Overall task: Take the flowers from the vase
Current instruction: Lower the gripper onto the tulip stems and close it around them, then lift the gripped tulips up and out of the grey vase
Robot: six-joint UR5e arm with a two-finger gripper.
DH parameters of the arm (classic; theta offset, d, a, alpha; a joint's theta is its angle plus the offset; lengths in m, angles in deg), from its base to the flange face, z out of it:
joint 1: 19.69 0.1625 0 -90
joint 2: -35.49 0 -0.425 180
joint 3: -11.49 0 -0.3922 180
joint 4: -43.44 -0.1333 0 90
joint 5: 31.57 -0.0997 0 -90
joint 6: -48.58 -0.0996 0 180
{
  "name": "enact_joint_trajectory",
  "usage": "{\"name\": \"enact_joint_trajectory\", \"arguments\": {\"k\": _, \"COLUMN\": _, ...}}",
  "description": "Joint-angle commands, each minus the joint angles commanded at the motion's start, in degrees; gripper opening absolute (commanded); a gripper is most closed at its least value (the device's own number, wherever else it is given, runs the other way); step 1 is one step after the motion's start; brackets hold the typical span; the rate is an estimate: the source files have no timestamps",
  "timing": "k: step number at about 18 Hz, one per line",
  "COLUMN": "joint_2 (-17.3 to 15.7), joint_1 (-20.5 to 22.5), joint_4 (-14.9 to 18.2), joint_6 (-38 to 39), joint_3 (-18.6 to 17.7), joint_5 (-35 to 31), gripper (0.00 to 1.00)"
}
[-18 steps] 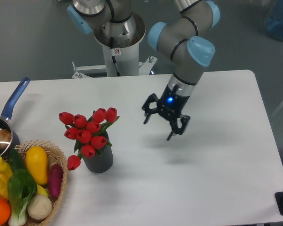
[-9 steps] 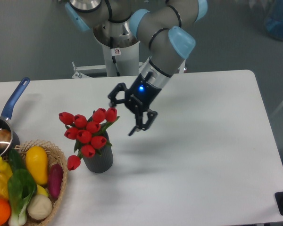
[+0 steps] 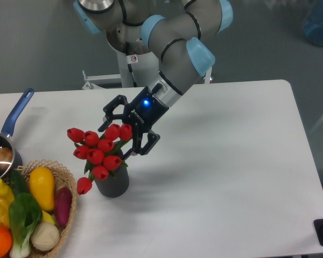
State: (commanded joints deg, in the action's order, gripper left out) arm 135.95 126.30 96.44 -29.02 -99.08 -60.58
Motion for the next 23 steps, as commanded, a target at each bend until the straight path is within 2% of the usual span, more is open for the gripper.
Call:
{"name": "enact_joint_trajectory", "arguments": {"k": 2, "joint_2": -0.09, "joint_1": 0.26, "joint_4": -0.17, "joint_6": -0.27, "joint_3": 0.0, "joint_5": 0.27, "gripper": 0.22}}
{"name": "enact_joint_trajectory", "arguments": {"k": 4, "joint_2": -0.35, "joint_1": 0.44, "joint_4": -0.53, "joint_6": -1.4, "joint_3": 0.0, "joint_5": -0.08, "gripper": 0.04}}
{"name": "enact_joint_trajectory", "arguments": {"k": 5, "joint_2": -0.61, "joint_1": 0.61, "joint_4": -0.53, "joint_6": -1.58, "joint_3": -0.35, "joint_5": -0.17, "gripper": 0.0}}
{"name": "enact_joint_trajectory", "arguments": {"k": 10, "joint_2": -2.54, "joint_1": 0.79, "joint_4": -0.44, "joint_6": -1.24, "joint_3": -0.53, "joint_5": -0.26, "gripper": 0.0}}
{"name": "enact_joint_trajectory", "arguments": {"k": 16, "joint_2": -6.41, "joint_1": 1.14, "joint_4": 0.0, "joint_6": 0.43, "joint_3": -0.35, "joint_5": 0.53, "gripper": 0.0}}
{"name": "enact_joint_trajectory", "arguments": {"k": 23, "joint_2": -14.4, "joint_1": 1.32, "joint_4": 0.26, "joint_6": 6.66, "joint_3": 1.49, "joint_5": 3.34, "gripper": 0.0}}
